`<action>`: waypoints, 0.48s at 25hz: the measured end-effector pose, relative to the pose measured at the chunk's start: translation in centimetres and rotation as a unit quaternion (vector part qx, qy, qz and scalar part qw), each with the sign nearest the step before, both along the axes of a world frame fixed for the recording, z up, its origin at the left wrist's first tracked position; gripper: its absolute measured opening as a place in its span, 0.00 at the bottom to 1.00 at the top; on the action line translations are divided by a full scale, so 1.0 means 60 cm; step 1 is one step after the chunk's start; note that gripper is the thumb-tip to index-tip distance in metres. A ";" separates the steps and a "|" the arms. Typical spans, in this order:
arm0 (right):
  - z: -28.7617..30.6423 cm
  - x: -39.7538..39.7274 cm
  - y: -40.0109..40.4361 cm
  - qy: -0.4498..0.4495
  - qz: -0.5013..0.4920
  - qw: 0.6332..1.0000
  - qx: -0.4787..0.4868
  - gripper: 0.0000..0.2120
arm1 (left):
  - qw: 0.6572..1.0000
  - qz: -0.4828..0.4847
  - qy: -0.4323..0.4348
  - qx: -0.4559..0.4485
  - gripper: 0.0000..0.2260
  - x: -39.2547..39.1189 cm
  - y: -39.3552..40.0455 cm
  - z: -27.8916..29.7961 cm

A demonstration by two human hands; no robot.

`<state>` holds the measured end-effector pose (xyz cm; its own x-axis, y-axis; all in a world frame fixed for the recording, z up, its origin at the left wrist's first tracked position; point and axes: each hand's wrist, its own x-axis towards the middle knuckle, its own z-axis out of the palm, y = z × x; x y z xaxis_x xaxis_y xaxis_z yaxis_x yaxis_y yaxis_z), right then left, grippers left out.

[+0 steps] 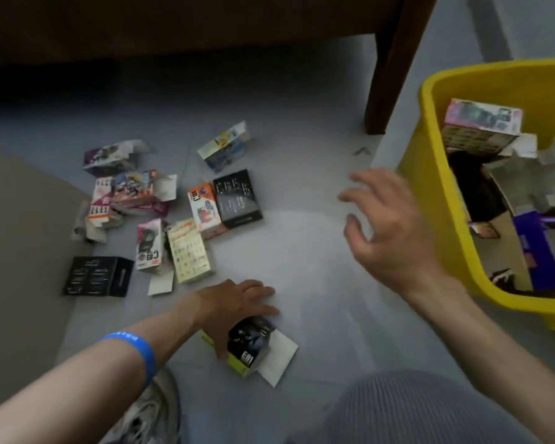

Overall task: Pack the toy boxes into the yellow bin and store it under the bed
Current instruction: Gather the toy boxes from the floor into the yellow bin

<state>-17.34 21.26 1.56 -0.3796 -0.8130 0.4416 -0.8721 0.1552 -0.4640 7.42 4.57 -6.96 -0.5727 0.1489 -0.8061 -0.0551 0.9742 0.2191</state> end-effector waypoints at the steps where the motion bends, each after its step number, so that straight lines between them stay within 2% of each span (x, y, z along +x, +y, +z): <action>1: -0.015 0.038 0.001 -0.008 0.038 0.999 0.017 0.13 | 1.000 0.022 0.016 -0.003 0.47 -0.004 -0.004 0.001; 2: -0.035 0.069 0.006 -0.021 0.070 0.996 0.051 0.16 | 0.998 0.055 0.030 -0.007 0.43 -0.008 -0.010 0.003; 4: -0.062 0.088 0.020 -0.075 0.111 0.974 0.181 0.26 | 0.990 0.109 0.081 -0.021 0.39 -0.032 -0.023 0.009; 6: -0.084 0.083 0.036 -0.118 0.104 0.941 0.298 0.38 | 0.977 0.154 0.149 -0.015 0.37 -0.078 -0.026 0.030; 7: -0.088 0.076 0.040 -0.179 0.083 0.931 0.307 0.41 | 0.968 0.166 0.187 -0.002 0.38 -0.109 -0.025 0.046; 9: -0.072 0.059 0.045 -0.359 -0.004 0.907 0.219 0.43 | 0.949 0.178 0.259 0.038 0.40 -0.183 -0.018 0.092; 10: -0.054 0.052 0.044 -0.416 -0.055 0.896 0.148 0.41 | 0.937 0.184 0.290 0.059 0.41 -0.214 -0.016 0.119; 12: -0.006 0.025 0.046 -0.443 -0.153 0.883 0.002 0.35 | 0.912 0.194 0.346 0.103 0.41 -0.265 -0.020 0.170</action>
